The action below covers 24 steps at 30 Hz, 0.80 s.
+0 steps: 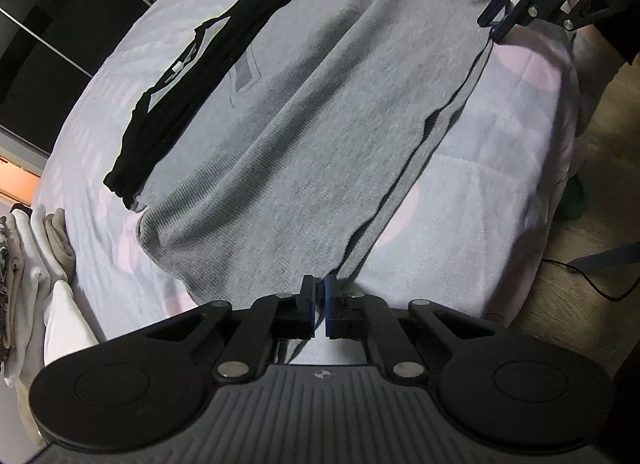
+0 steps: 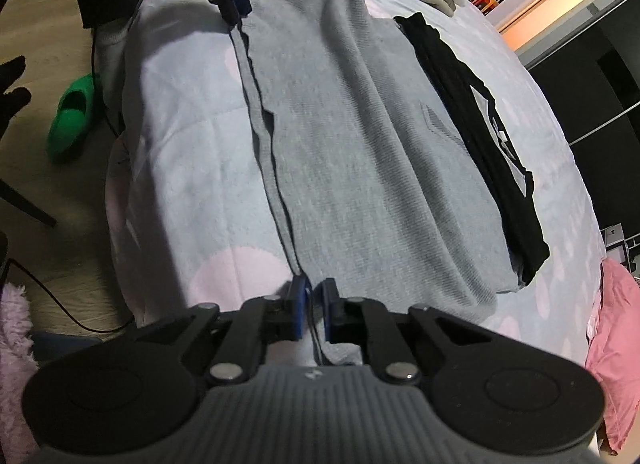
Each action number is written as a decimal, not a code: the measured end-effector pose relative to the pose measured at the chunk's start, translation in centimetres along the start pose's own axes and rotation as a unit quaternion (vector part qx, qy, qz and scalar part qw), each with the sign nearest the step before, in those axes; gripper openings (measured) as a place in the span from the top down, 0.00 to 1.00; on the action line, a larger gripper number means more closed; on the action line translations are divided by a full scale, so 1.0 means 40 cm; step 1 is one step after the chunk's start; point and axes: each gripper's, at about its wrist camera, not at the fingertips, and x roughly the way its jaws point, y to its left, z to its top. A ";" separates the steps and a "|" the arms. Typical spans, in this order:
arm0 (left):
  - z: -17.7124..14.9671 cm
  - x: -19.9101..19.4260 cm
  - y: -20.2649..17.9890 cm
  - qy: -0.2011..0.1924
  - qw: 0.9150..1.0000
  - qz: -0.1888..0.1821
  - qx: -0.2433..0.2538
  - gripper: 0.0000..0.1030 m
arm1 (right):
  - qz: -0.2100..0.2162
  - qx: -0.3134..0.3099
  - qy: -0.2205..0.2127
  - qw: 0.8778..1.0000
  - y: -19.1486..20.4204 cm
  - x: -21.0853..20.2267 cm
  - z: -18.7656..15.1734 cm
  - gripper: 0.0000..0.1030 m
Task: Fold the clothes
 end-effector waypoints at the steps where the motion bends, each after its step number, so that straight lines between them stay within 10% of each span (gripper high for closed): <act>1: -0.001 -0.004 0.001 -0.001 1.000 -0.001 -0.001 0.99 | 0.001 0.002 0.001 1.000 0.001 0.000 -0.003 0.90; 13: -0.017 -0.015 -0.022 0.007 0.999 -0.016 0.048 0.96 | -0.003 -0.004 0.016 1.000 0.001 0.008 -0.018 0.90; 17: -0.032 -0.024 -0.025 -0.004 0.998 -0.004 0.064 0.48 | -0.013 -0.017 0.029 0.999 -0.002 0.007 -0.028 0.81; 24: -0.046 0.015 -0.026 0.034 0.994 0.048 0.088 0.48 | -0.040 -0.070 0.065 0.995 0.013 0.012 -0.056 0.74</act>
